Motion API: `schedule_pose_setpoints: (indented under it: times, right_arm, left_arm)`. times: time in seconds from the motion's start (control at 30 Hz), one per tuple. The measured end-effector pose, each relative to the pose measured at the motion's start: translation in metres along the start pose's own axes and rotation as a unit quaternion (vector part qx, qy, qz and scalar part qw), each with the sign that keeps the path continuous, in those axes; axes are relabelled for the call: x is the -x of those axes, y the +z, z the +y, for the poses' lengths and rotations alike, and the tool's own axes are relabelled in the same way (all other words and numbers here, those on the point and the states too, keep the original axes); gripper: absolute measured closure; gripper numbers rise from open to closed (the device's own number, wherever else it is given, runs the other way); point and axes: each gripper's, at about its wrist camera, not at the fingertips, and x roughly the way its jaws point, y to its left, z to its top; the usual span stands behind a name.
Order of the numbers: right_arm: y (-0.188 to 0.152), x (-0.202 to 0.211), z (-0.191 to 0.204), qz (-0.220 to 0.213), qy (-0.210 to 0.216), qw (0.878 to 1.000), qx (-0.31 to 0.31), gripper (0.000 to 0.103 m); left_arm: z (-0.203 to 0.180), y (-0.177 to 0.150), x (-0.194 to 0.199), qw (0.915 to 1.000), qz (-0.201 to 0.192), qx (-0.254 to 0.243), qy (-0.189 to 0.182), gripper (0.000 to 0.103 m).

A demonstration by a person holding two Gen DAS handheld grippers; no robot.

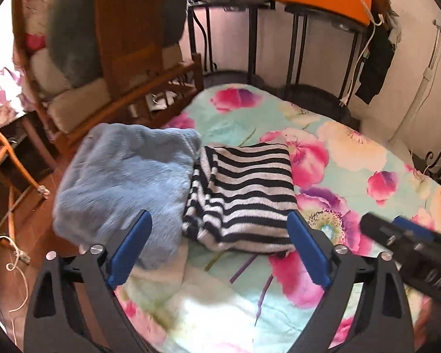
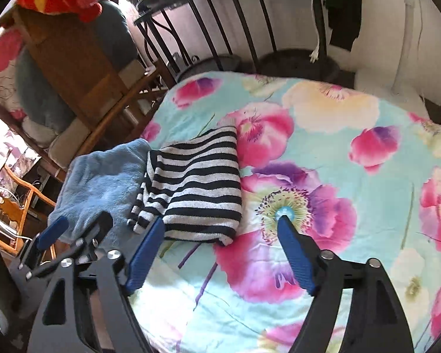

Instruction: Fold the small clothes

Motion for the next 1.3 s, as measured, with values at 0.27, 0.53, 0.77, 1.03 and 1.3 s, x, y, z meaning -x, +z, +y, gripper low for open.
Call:
schedule_pose_setpoints:
  times: [0.27,0.53,0.77,1.03,1.3]
  right_arm:
    - [-0.006,0.009,-0.003,0.005,-0.043,0.999,0.009,0.009]
    - [-0.004,0.008,0.001,0.010,-0.031,0.999,0.006,0.008]
    - [-0.004,0.016,0.009,-0.002,-0.053,0.998,0.042,0.008]
    - [-0.008,0.005,0.021,0.016,-0.048,0.997,0.064,0.008]
    - [-0.008,0.007,0.018,0.015,-0.050,0.997,0.057,0.008]
  left_arm:
    - [-0.021,-0.009,0.014,0.9988,-0.012,-0.039,0.026,0.005]
    - [-0.013,0.001,-0.012,0.9993,0.027,-0.021,0.016,0.005]
    - [0.005,0.009,-0.034,0.9979,0.059,0.026,0.007,0.005]
    - [-0.001,0.010,-0.028,0.9986,0.050,0.013,0.013,0.005]
    - [-0.002,0.011,-0.025,0.9985,0.051,0.018,0.006,0.005]
